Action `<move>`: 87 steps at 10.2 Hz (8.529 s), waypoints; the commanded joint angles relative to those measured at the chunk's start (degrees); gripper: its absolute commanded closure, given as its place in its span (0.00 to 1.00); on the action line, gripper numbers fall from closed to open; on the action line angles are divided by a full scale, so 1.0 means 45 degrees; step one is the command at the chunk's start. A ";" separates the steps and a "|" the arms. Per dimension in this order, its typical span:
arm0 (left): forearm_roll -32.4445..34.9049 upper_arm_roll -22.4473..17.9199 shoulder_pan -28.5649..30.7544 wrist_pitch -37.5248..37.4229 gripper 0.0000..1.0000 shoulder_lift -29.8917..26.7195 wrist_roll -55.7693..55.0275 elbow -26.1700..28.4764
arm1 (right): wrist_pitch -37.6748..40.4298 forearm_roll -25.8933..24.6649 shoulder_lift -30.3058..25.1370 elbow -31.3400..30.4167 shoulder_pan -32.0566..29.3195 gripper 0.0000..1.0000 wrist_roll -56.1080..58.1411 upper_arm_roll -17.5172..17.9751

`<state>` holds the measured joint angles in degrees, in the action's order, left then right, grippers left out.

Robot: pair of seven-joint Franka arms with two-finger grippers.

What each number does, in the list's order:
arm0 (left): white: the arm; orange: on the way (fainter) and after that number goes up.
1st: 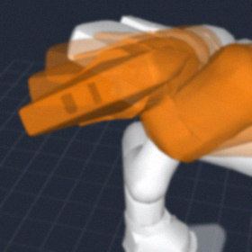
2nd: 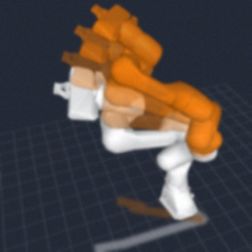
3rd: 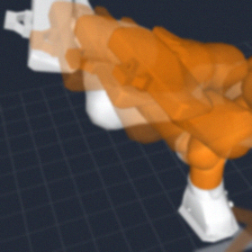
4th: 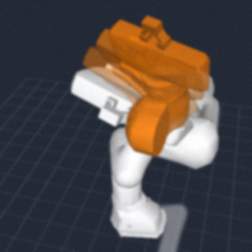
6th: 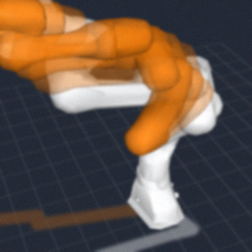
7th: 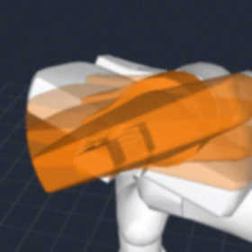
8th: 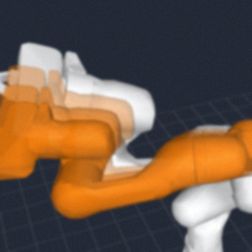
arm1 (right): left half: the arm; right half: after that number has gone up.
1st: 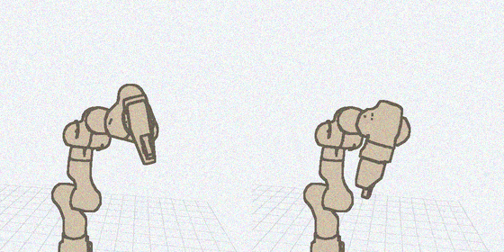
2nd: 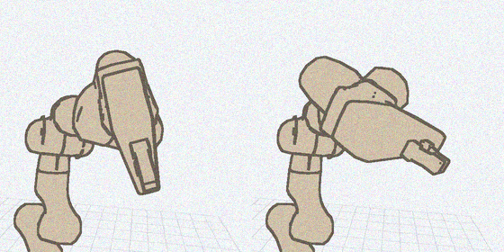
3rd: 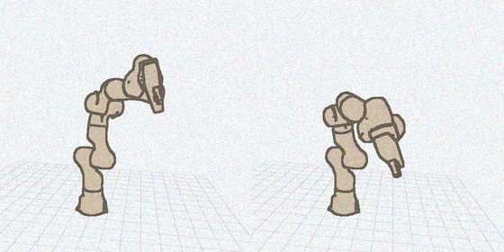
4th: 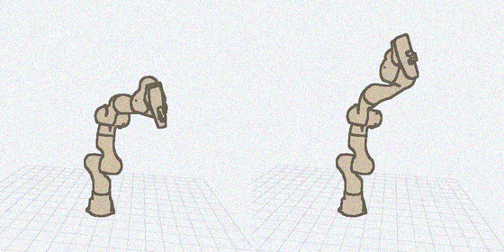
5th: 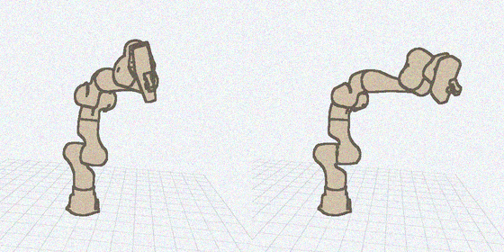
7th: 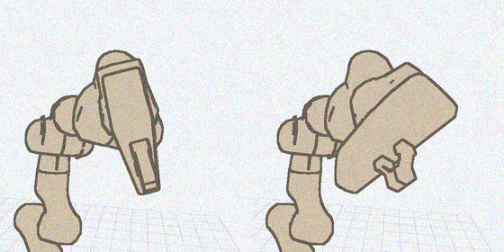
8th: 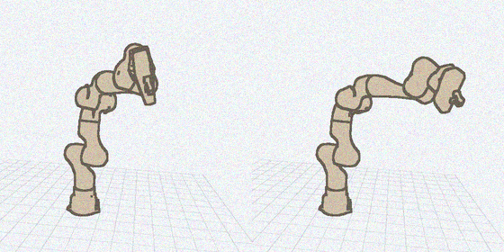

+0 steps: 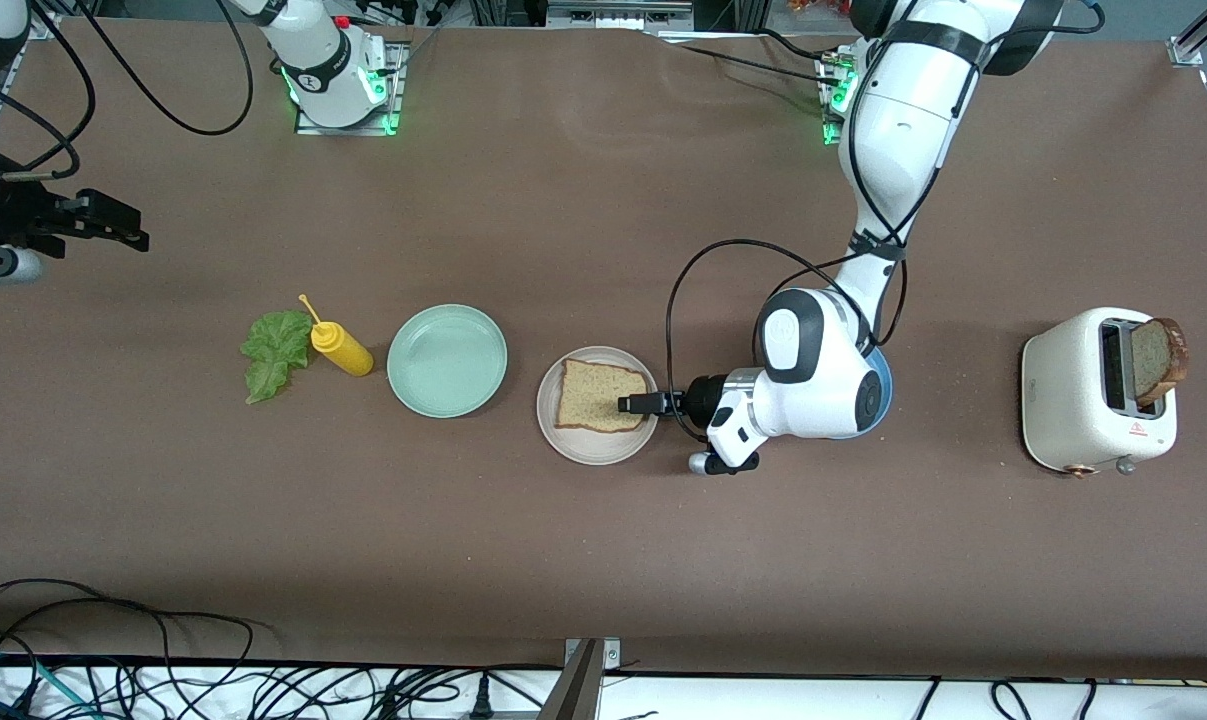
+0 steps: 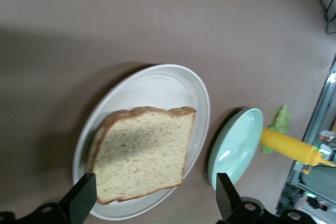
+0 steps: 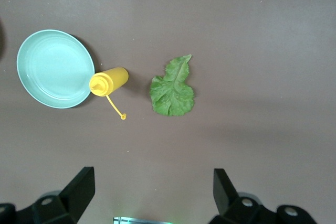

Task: Make sandwich on beige plate with both arms

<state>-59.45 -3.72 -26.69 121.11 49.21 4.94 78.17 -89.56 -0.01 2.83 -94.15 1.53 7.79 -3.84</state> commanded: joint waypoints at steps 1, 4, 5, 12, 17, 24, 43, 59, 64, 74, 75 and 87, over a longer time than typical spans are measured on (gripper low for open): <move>0.2087 0.0007 0.0383 -0.0835 0.00 -0.0465 -0.0236 0.0031 | -0.0601 -0.0153 0.0365 -0.0365 -0.0125 0.00 -0.0031 -0.0082; 0.4809 0.0026 0.1143 -0.1676 0.00 -0.1051 -0.1058 -0.0047 | -0.3251 -0.0153 0.0503 -0.2332 -0.0125 0.00 -0.0031 -0.0181; 0.4832 0.0026 0.1552 -0.2027 0.00 -0.1246 -0.1078 -0.0047 | -0.4228 -0.0153 0.0678 -0.3094 -0.0183 0.00 -0.0031 -0.0181; 1.1033 -0.0247 0.2883 -0.4566 0.00 -0.3452 -0.1313 -0.0028 | -1.0734 -0.0153 0.3077 -0.6830 -0.0204 0.00 -0.0206 -0.0279; 1.2505 -0.0325 0.4289 -0.5116 0.00 -0.4858 -0.1430 -0.0027 | -1.1698 -0.0056 0.4583 -0.6969 -0.0204 0.00 -0.0226 -0.0259; 1.3426 -0.0345 0.4701 -0.7030 0.00 -0.6441 -0.1488 -0.0067 | -1.1660 0.0003 0.5152 -0.6891 -0.0184 0.79 -0.0188 -0.0239; 1.2801 -0.0071 0.4799 -0.7698 0.00 -0.8788 -0.1703 0.1672 | -0.0722 0.1975 0.4293 0.1820 -0.0028 1.00 -0.3143 0.1375; 1.2938 -0.0111 0.4916 -0.7167 0.00 -0.8337 -0.1684 0.1671 | -1.1073 0.1917 0.8353 0.1840 0.6533 1.00 -1.6082 0.2730; 1.2938 -0.0111 0.4935 -0.7167 0.00 -0.8337 -0.1684 0.1671 | -1.2416 0.1683 0.8901 0.1840 0.6730 0.43 -1.6886 0.2729; 1.2938 -0.0111 0.4916 -0.7167 0.00 -0.8299 -0.1684 0.1691 | -0.7490 0.1292 0.6582 0.1820 0.6593 0.11 -1.3870 0.1054; 1.2938 -0.0111 0.4916 -0.7167 0.00 -0.8299 -0.1684 0.1691 | -0.6533 0.1292 0.6153 0.1820 0.6574 0.11 -1.2622 0.0566; 1.2977 -0.0149 0.4935 -0.7167 0.00 -0.8259 -0.1684 0.1691 | -0.3963 0.1467 0.0680 -0.3352 0.6554 0.08 0.4722 -0.6758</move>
<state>-1.20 -4.41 -4.68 88.54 12.28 -2.08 85.63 -105.93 6.14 8.16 -105.63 30.28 22.44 -31.91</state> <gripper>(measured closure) 0.000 0.079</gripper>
